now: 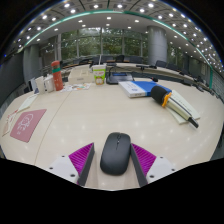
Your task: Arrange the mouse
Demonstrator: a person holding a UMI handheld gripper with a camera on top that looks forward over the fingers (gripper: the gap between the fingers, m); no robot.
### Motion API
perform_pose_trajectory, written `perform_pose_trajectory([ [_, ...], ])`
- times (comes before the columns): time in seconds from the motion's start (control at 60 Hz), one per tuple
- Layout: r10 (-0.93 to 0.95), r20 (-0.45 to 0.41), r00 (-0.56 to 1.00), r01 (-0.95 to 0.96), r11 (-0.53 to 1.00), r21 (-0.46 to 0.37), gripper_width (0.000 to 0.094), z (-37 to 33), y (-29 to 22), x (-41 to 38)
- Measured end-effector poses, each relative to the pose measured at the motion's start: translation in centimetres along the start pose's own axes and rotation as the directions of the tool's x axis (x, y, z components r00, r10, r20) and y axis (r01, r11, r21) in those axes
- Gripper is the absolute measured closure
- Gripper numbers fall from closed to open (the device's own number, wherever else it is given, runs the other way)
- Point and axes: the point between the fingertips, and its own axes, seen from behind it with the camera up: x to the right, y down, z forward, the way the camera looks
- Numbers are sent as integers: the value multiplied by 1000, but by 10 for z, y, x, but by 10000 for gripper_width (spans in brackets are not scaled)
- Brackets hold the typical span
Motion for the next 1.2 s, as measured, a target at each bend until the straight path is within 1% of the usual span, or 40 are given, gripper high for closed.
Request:
perform_pose_trajectory([
  [0.05, -20, -37, 999, 20, 1000, 0, 302, 4, -1, 5],
  [0.083, -16, -37, 999, 16, 1000, 3, 355, 6, -3, 2],
  [0.133, -9, -41, 999, 9, 1000, 4, 466, 8, -4, 1],
  [0.233, -15, -48, 999, 15, 1000, -1, 503, 8, -4, 1],
  [0.367, 5, -70, 998, -6, 1000, -22, 576, 9, -4, 4],
  [0.483, 54, -108, 993, -57, 998, -27, 577, 8, -6, 6],
  [0.55, 67, -149, 987, -69, 998, -9, 576, -1, -20, 6],
  [0.583, 65, -171, 983, -63, 998, 18, 584, -9, -36, 4],
  [0.683, 47, -196, 980, -25, 994, 109, 593, -40, -95, -26],
  [0.733, 43, -184, 982, -12, 986, 166, 593, -54, -128, -55],
  [0.8, 10, -171, 985, 27, 976, 216, 592, -67, -167, -103],
  [0.85, -10, -143, 990, 45, 968, 247, 593, -73, -187, -143],
  [0.9, -29, -107, 994, 57, 963, 265, 595, -72, -198, -193],
  [0.95, -41, -64, 997, 56, 963, 262, 595, -65, -206, -233],
  [1.017, -53, -9, 999, 54, 970, 235, 595, -47, -195, -293],
  [1.1, -66, 53, 996, 56, 983, 175, 594, -18, -166, -354],
  [1.2, -83, 95, 992, 74, 993, 96, 596, 14, -121, -405],
])
